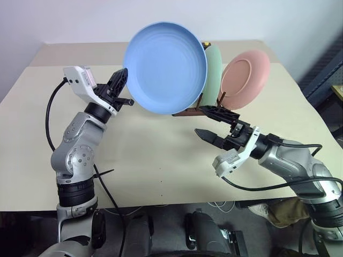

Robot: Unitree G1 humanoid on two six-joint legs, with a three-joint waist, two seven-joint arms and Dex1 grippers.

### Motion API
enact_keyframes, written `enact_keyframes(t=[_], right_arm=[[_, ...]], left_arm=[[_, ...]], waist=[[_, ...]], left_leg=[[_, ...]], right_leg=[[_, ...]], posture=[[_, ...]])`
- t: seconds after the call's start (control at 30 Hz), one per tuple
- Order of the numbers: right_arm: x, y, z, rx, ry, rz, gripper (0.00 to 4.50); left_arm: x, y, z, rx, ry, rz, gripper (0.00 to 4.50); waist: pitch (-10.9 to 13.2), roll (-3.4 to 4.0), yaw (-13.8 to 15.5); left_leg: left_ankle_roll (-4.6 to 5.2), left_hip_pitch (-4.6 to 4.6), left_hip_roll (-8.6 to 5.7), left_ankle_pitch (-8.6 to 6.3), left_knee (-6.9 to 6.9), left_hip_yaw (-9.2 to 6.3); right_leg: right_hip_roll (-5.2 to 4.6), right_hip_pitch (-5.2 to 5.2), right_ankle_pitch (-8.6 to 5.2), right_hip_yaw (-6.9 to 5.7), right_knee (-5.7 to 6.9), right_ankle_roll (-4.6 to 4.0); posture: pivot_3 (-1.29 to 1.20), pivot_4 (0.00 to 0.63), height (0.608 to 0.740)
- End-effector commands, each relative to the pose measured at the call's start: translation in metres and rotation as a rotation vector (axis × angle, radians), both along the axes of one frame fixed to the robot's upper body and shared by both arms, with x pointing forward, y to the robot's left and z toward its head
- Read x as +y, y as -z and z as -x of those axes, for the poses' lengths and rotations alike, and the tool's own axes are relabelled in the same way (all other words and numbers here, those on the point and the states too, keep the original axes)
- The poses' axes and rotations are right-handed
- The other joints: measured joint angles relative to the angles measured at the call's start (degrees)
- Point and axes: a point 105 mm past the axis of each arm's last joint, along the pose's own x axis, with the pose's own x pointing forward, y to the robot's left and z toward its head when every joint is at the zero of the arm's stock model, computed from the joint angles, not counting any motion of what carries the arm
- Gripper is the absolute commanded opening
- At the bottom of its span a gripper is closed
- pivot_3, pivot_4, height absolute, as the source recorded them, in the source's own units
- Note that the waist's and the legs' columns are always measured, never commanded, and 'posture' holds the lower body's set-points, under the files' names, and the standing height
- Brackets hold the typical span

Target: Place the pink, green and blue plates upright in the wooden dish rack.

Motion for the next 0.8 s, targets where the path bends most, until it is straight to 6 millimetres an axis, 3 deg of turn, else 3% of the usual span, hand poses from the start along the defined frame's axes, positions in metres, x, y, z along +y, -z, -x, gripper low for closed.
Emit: enact_keyframes(t=[0.03, 0.2, 0.8], right_arm=[[0.011, -0.006, -0.007, -0.047, 0.024, 0.024, 4.50], [0.020, 0.003, -0.015, -0.019, 0.056, 0.063, 4.50], [0.021, -0.001, -0.032, -0.037, 0.159, 0.086, 4.50]], left_arm=[[-0.006, -0.018, 0.011, -0.095, -0.016, -0.044, 0.06], [-0.006, -0.017, 0.014, -0.087, -0.006, -0.032, 0.06], [-0.026, -0.014, 0.021, -0.113, 0.007, -0.107, 0.06]], waist=[[0.0, 0.00, 0.1], [0.0, 0.00, 0.3], [0.0, 0.00, 0.2]], left_leg=[[0.00, 0.01, 0.01, 0.00, 0.00, -0.01], [0.00, 0.01, 0.00, 0.00, 0.00, -0.01], [0.00, 0.07, 0.00, 0.00, -0.01, -0.09]], right_leg=[[0.00, 0.02, 0.00, -0.01, 0.01, 0.00], [-0.01, 0.09, 0.00, -0.03, -0.08, 0.00], [-0.01, 0.26, 0.00, -0.14, -0.19, -0.01]], posture=[[0.00, 0.150, 0.740], [0.00, 0.150, 0.740], [0.00, 0.150, 0.740]])
